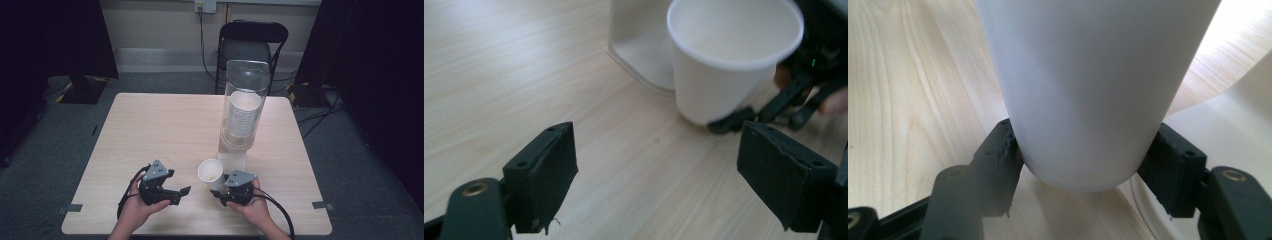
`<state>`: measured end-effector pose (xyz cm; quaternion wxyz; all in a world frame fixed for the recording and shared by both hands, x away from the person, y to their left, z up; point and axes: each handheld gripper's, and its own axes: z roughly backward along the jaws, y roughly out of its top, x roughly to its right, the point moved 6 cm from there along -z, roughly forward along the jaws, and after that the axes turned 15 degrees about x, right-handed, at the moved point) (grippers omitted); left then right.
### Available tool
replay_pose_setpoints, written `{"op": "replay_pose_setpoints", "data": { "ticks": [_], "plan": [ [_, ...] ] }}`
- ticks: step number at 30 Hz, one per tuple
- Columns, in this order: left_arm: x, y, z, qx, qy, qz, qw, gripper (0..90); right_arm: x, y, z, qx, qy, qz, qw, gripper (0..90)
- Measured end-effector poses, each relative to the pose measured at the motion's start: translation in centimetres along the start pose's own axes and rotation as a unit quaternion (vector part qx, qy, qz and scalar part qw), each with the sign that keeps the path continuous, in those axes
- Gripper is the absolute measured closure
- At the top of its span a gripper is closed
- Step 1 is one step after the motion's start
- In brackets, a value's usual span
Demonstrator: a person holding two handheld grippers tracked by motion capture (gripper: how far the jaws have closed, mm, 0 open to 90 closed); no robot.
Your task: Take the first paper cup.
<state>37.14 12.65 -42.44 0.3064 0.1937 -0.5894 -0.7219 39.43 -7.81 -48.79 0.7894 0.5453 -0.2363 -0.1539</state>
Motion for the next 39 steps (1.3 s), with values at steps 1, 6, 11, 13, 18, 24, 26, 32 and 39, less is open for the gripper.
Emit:
{"op": "replay_pose_setpoints", "data": {
  "ticks": [1,6,11,13,18,24,26,32,39],
  "plan": [
    [-0.1,0.6,-0.1,0.002,-0.001,0.004,1.0000,16.0,-0.1,0.0,-0.1,-0.001,0.003,0.000,1.0000,37.1],
    [0.0,2.5,-0.8,0.008,-0.004,0.019,0.9998,22.8,-0.7,0.1,-0.3,-0.002,0.009,0.021,0.9997,37.1],
    [0.1,2.8,-1.9,-0.016,-0.009,0.025,0.9995,36.6,-1.4,0.2,-0.6,0.002,0.021,0.023,0.9995,37.1],
    [0.2,2.6,-2.4,-0.024,-0.009,0.031,0.9992,40.7,-1.6,0.5,-0.6,0.008,0.026,0.026,0.9993,37.1],
    [0.3,2.3,-3.2,-0.051,-0.002,0.028,0.9983,48.1,-2.0,0.8,-0.7,0.015,0.033,0.032,0.9988,37.0],
    [0.1,2.3,-3.6,-0.063,0.011,0.048,0.9968,66.0,-2.1,1.1,-0.6,0.028,0.034,0.032,0.9985,36.9],
    [0.0,2.2,-3.6,-0.065,0.017,0.042,0.9969,75.2,-2.1,1.2,-0.7,0.031,0.032,0.031,0.9985,36.8],
    [0.1,2.0,-3.7,-0.063,0.024,0.060,0.9959,83.5,-2.1,1.0,-0.8,0.031,0.026,0.023,0.9989,35.6],
    [-1.6,1.9,-2.8,-0.082,0.056,0.078,0.9920,86.8,-1.1,0.6,-0.5,0.020,-0.003,0.009,0.9998,26.9]
  ]
}}
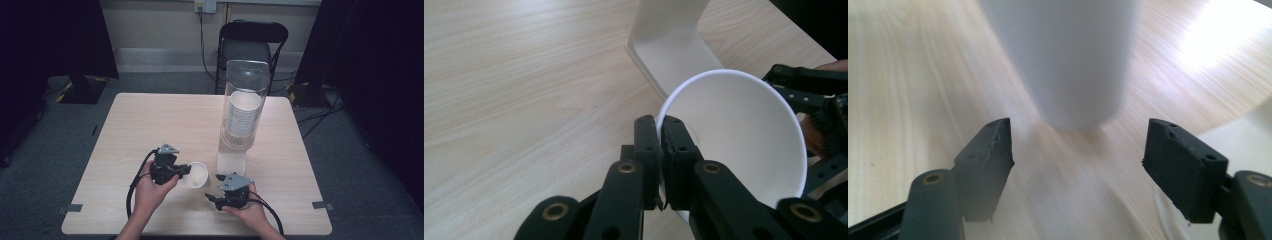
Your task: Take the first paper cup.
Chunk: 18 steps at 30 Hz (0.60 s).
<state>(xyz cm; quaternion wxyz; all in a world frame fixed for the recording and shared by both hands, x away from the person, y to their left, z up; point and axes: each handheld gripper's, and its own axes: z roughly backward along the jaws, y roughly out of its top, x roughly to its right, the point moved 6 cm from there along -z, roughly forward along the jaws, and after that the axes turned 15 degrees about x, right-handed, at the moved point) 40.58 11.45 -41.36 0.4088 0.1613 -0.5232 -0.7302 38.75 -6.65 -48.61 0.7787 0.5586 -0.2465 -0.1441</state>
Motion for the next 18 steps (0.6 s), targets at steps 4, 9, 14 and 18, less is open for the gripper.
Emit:
{"op": "replay_pose_setpoints", "data": {
  "ticks": [4,9,14,18],
  "plan": [
    [-1.9,0.1,0.4,0.008,0.035,0.015,0.9992,86.6,1.0,0.0,0.5,0.003,-0.019,-0.012,0.9997,26.4],
    [-3.8,0.0,0.7,0.009,0.080,0.027,0.9964,86.1,1.9,0.0,1.0,0.006,-0.034,-0.022,0.9991,26.4],
    [-4.4,-0.1,0.7,0.021,0.087,0.028,0.9956,76.5,2.8,-0.2,1.5,0.008,-0.048,-0.036,0.9982,26.6],
    [-4.6,0.3,1.2,0.058,0.077,0.020,0.9952,62.2,3.3,-0.2,1.9,0.011,-0.056,-0.040,0.9976,27.0]
  ]
}}
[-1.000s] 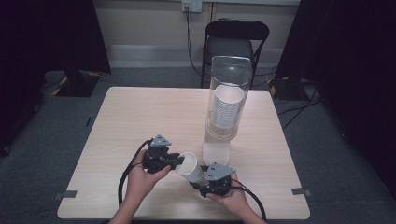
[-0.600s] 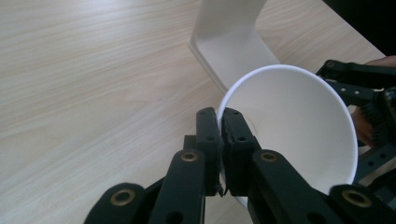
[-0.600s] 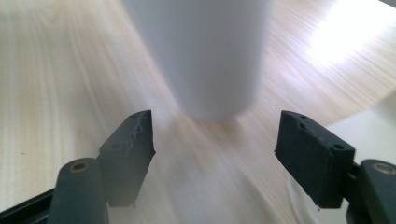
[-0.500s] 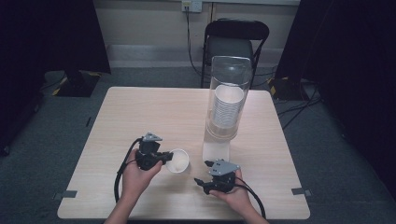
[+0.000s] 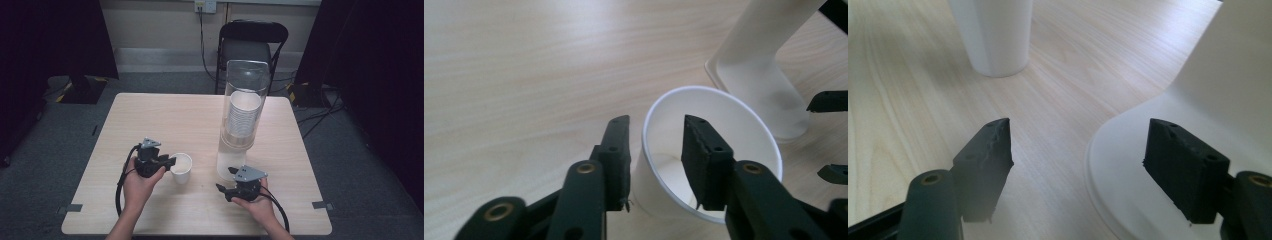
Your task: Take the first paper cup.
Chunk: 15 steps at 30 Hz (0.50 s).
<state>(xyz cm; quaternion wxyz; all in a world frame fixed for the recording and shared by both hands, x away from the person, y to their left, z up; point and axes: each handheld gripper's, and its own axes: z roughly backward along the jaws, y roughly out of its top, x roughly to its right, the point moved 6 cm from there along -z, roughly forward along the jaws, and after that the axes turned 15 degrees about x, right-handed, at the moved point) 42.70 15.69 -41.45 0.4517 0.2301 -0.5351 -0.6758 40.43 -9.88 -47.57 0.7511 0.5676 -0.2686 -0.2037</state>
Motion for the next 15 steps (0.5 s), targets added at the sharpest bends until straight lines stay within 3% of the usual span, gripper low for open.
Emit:
{"op": "replay_pose_setpoints", "data": {
  "ticks": [2,3,4,5,8,11,12,15],
  "plan": [
    [0.0,0.2,0.3,0.030,-0.015,-0.002,0.9994,54.1,0.3,0.0,0.2,0.003,-0.003,-0.005,1.0000,27.3],
    [-0.1,0.3,0.9,0.060,-0.026,-0.007,0.9978,43.6,0.6,0.0,0.4,0.003,-0.007,-0.009,0.9999,27.3],
    [-0.1,0.3,0.9,0.060,-0.026,-0.007,0.9978,41.6,0.6,0.0,0.4,0.003,-0.007,-0.009,0.9999,27.3],
    [-0.4,0.1,1.6,0.071,-0.039,-0.004,0.9967,39.5,0.9,0.0,0.5,0.006,-0.012,-0.015,0.9998,27.3],
    [-0.9,-0.6,2.5,0.068,-0.039,-0.014,0.9968,35.6,1.1,0.0,0.6,0.004,-0.016,-0.020,0.9997,27.3],
    [-1.8,-2.4,3.3,0.051,-0.046,-0.058,0.9960,30.6,1.3,0.0,0.7,0.005,-0.021,-0.021,0.9995,27.3],
    [-1.8,-2.4,3.3,0.051,-0.046,-0.058,0.9960,30.3,1.3,0.0,0.7,0.005,-0.021,-0.021,0.9995,27.3],
    [-2.9,-4.6,3.7,0.038,-0.047,-0.075,0.9954,25.0,1.5,0.0,0.7,0.002,-0.025,-0.019,0.9995,27.3]
  ]
}}
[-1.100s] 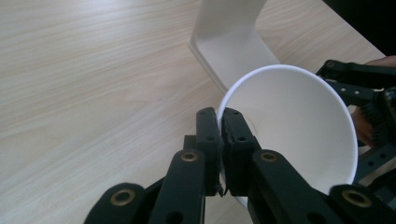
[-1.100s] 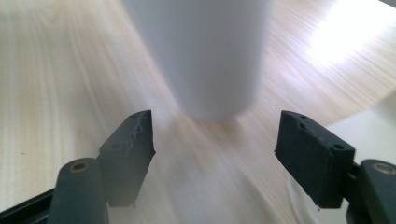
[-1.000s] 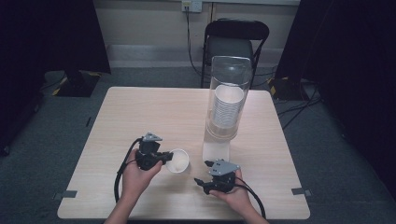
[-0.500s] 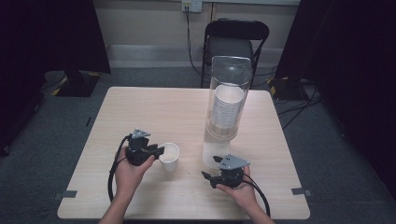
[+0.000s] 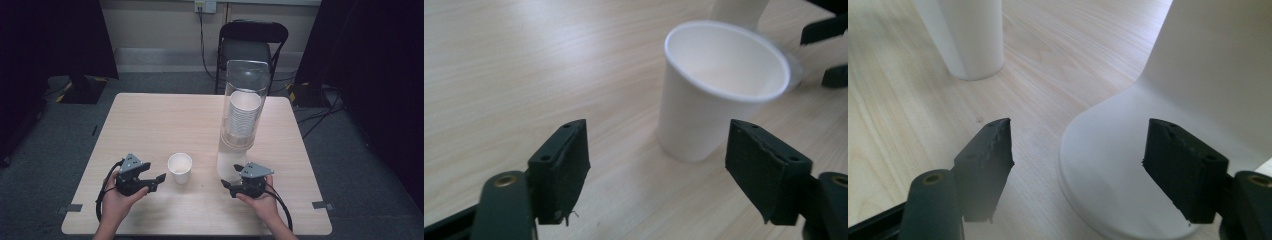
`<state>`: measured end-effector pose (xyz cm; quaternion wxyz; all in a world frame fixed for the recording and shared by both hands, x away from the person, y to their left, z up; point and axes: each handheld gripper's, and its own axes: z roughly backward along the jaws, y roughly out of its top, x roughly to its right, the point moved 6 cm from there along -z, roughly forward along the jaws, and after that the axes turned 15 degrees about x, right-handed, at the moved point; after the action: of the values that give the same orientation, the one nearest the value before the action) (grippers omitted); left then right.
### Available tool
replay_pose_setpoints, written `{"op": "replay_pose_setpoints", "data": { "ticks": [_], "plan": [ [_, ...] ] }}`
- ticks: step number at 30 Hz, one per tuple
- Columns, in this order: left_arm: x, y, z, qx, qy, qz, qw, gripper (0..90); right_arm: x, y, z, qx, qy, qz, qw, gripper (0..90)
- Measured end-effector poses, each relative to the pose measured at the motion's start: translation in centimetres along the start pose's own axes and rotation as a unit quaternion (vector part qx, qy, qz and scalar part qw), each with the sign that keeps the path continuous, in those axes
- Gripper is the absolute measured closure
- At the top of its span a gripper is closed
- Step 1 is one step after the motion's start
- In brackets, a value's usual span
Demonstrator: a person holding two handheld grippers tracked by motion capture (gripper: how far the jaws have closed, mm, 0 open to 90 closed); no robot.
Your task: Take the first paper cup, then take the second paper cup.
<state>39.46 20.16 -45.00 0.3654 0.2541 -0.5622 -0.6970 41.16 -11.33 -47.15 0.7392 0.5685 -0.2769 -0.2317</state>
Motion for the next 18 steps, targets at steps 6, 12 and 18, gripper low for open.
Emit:
{"op": "replay_pose_setpoints", "data": {
  "ticks": [6,12,18],
  "plan": [
    [-0.1,-3.0,-0.1,-0.037,-0.019,-0.004,0.9991,18.7,0.5,0.3,0.2,0.006,-0.017,-0.007,0.9998,26.6],
    [0.3,-5.0,-0.5,-0.070,-0.031,-0.008,0.9970,17.3,1.5,0.4,0.3,0.006,-0.043,-0.011,0.9990,22.7],
    [0.4,-5.6,-1.1,-0.062,-0.037,-0.014,0.9973,16.1,2.1,0.7,0.3,0.014,-0.063,-0.023,0.9976,17.2]
  ]
}}
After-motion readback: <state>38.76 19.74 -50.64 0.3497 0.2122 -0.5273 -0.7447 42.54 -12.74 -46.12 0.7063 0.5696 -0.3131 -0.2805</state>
